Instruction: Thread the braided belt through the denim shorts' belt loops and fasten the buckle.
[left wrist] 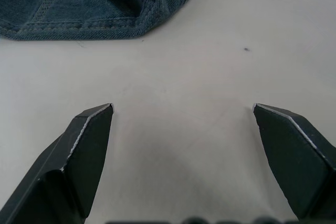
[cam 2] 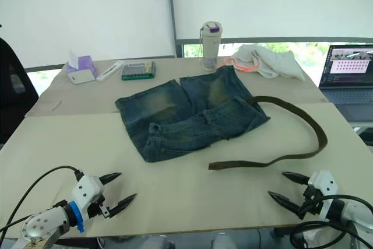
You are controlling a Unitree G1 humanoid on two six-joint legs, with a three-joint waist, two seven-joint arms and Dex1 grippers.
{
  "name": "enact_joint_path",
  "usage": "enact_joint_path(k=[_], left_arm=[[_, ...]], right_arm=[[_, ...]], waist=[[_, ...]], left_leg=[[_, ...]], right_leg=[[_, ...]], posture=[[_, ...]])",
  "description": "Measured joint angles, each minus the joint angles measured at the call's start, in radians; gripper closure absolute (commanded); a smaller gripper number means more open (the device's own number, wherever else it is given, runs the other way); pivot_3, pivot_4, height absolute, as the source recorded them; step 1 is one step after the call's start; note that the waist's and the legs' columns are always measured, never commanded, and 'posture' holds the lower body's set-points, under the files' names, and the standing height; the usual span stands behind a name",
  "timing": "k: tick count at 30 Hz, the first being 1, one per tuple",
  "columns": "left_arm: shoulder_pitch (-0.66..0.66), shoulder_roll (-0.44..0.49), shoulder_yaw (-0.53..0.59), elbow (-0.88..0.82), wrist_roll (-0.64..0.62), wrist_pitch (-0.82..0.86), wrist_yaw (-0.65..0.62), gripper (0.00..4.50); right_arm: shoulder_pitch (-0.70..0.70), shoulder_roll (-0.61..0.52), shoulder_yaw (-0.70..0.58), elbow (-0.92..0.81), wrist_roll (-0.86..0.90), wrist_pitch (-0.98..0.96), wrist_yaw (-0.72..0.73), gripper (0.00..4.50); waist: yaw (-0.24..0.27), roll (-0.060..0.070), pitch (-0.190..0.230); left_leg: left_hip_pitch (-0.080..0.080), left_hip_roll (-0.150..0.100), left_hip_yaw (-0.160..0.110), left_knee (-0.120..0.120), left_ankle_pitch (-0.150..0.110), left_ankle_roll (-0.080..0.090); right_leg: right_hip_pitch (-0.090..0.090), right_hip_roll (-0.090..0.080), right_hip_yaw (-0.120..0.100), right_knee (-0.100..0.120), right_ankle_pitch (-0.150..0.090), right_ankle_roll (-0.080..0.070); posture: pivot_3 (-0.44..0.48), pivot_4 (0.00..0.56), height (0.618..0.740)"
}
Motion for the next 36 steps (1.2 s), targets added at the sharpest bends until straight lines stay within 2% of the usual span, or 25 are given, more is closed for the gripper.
enact_joint_path(k=[10,14,16,18,22,27,32,36], left_arm=[[-0.02,0.001,0.0,0.007,-0.016,-0.002,-0.036,0.0],[-0.032,0.014,0.013,0.007,-0.049,-0.001,-0.065,0.0],[-0.058,0.046,0.041,0.011,-0.101,0.011,-0.106,0.0],[-0.115,0.085,0.097,0.01,-0.176,0.037,-0.147,0.0],[-0.18,0.147,0.132,0.008,-0.256,0.086,-0.213,0.0],[-0.249,0.205,0.142,-0.017,-0.329,0.152,-0.272,0.0],[-0.281,0.213,0.146,-0.047,-0.36,0.18,-0.285,0.0],[-0.297,0.211,0.145,-0.052,-0.36,0.176,-0.286,0.0]], right_arm=[[-0.025,0.0,0.0,0.022,0.003,-0.009,0.012,0.03],[-0.049,0.0,-0.001,-0.008,0.022,0.0,0.019,0.03],[-0.104,0.0,0.01,-0.055,0.028,0.042,-0.003,0.03],[-0.202,-0.005,0.049,-0.12,0.013,0.088,-0.047,0.03],[-0.441,-0.009,0.21,-0.091,-0.161,0.124,-0.127,0.03],[-0.756,-0.011,0.399,0.131,-0.373,0.074,-0.14,0.03],[-0.87,0.018,0.521,0.245,-0.462,0.011,-0.077,0.03],[-0.995,0.123,0.652,0.373,-0.583,0.006,-0.068,0.03]], waist=[[-0.001,0.0,0.0],[-0.003,0.001,0.0],[-0.009,0.003,0.0],[-0.012,0.004,-0.001],[-0.016,0.003,0.0],[-0.01,0.002,0.001],[-0.013,0.001,0.002],[-0.027,0.001,0.002]], left_leg=[[0.0,0.0,0.0,0.0,0.0,0.0],[0.0,0.0,0.0,0.0,0.0,0.0],[0.0,0.001,-0.001,0.0,0.0,0.0],[0.001,0.0,-0.001,-0.001,0.0,0.0],[0.003,-0.001,0.0,-0.001,0.0,0.0],[0.002,-0.001,0.0,-0.001,0.0,0.0],[0.003,-0.001,-0.001,-0.002,0.0,0.0],[0.004,0.0,-0.002,-0.004,0.001,-0.001]], right_leg=[[0.0,0.0,0.0,0.0,0.0,0.0],[0.0,0.0,0.0,0.0,0.0,0.0],[-0.001,0.001,0.0,0.001,0.0,0.0],[-0.001,0.002,0.0,0.001,0.0,-0.001],[-0.002,0.002,0.0,0.001,0.001,-0.002],[-0.002,0.002,-0.001,0.001,0.002,-0.002],[-0.003,0.002,-0.001,0.0,0.002,-0.003],[-0.004,0.003,-0.001,0.002,0.004,-0.006]], posture=[[0.0,0.15,0.74],[0.0,0.15,0.74],[0.0,0.15,0.74],[0.0,0.15,0.74],[0.0,0.15,0.74],[0.0,0.15,0.74],[0.0,0.15,0.74],[0.0,0.15,0.74]])
